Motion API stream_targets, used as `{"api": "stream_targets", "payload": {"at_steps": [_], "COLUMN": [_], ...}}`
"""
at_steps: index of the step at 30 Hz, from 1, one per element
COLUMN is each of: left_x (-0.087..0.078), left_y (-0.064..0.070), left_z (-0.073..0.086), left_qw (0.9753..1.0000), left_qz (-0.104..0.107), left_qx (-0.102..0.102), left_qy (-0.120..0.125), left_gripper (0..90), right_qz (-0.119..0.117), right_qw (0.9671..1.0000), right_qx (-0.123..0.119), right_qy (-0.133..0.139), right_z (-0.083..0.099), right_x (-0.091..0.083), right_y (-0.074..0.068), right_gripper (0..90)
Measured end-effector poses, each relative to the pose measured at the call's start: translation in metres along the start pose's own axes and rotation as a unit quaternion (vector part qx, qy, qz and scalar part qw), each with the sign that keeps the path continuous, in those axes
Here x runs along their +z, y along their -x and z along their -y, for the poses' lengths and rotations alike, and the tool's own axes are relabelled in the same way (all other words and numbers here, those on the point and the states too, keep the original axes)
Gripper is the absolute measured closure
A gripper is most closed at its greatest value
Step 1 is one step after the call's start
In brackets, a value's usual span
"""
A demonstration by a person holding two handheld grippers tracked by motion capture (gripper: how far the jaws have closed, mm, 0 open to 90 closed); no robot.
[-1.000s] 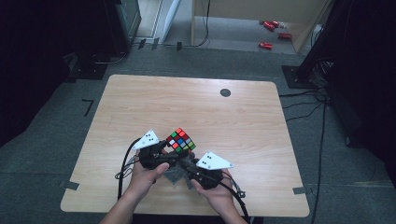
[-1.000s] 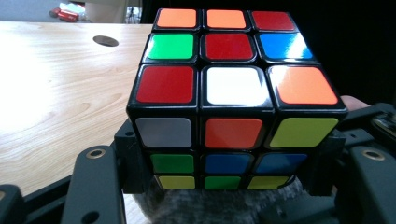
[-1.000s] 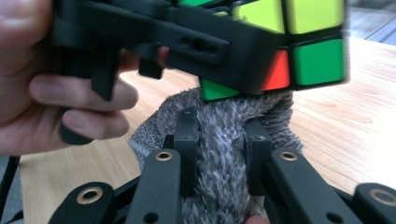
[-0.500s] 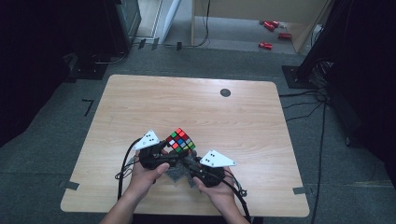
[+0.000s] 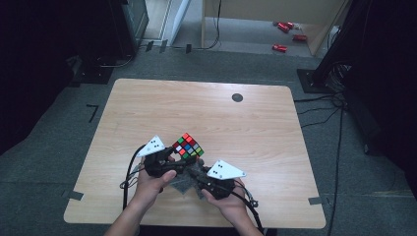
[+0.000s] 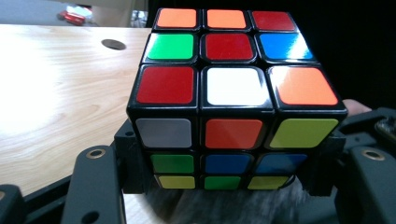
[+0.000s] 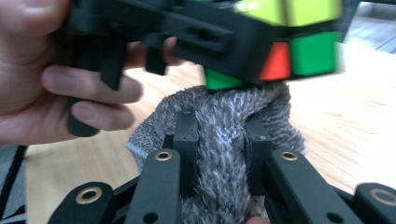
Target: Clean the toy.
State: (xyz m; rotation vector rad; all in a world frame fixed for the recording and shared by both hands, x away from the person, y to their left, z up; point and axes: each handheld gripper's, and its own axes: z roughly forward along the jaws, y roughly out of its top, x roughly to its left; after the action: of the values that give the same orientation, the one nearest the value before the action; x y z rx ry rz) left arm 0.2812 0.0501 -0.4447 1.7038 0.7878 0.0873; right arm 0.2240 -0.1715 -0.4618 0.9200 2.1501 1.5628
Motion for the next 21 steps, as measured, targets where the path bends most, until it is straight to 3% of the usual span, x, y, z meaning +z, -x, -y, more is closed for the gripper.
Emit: {"api": "stream_targets", "payload": {"at_steps": [3, 4, 8, 9, 13, 17, 21], "left_x": [-0.001, -0.001, 0.000, 0.001, 0.004, 0.006, 0.006], "left_y": [-0.003, -0.003, -0.003, -0.002, -0.001, 0.000, 0.000], "left_z": [0.001, 0.001, 0.002, 0.002, 0.004, 0.006, 0.007], "left_qw": [0.9999, 0.9999, 0.9998, 0.9997, 0.9992, 0.9982, 0.9981], "left_qz": [-0.011, -0.011, -0.016, -0.016, -0.024, -0.032, -0.033], "left_qx": [0.005, 0.005, 0.010, 0.012, 0.025, 0.039, 0.039], "left_qy": [-0.008, -0.008, -0.012, -0.013, -0.021, -0.031, -0.033], "left_gripper": [35.3, 35.3, 35.3, 35.3, 35.3, 35.3, 35.3], "right_qz": [0.046, 0.046, 0.100, 0.119, 0.141, 0.143, 0.143], "right_qw": [0.9988, 0.9988, 0.9938, 0.9910, 0.9865, 0.9838, 0.9825], "right_qx": [0.013, 0.013, 0.048, 0.057, 0.069, 0.086, 0.093], "right_qy": [0.001, 0.001, -0.012, -0.021, -0.046, -0.065, -0.074], "right_z": [0.000, 0.000, 0.004, 0.007, 0.017, 0.029, 0.035], "right_x": [-0.009, -0.009, -0.021, -0.026, -0.025, -0.021, -0.019], "right_y": [0.019, 0.019, 0.049, 0.060, 0.074, 0.082, 0.087], "right_gripper": [73.7, 73.7, 73.3, 73.0, 71.5, 71.2, 70.4]}}
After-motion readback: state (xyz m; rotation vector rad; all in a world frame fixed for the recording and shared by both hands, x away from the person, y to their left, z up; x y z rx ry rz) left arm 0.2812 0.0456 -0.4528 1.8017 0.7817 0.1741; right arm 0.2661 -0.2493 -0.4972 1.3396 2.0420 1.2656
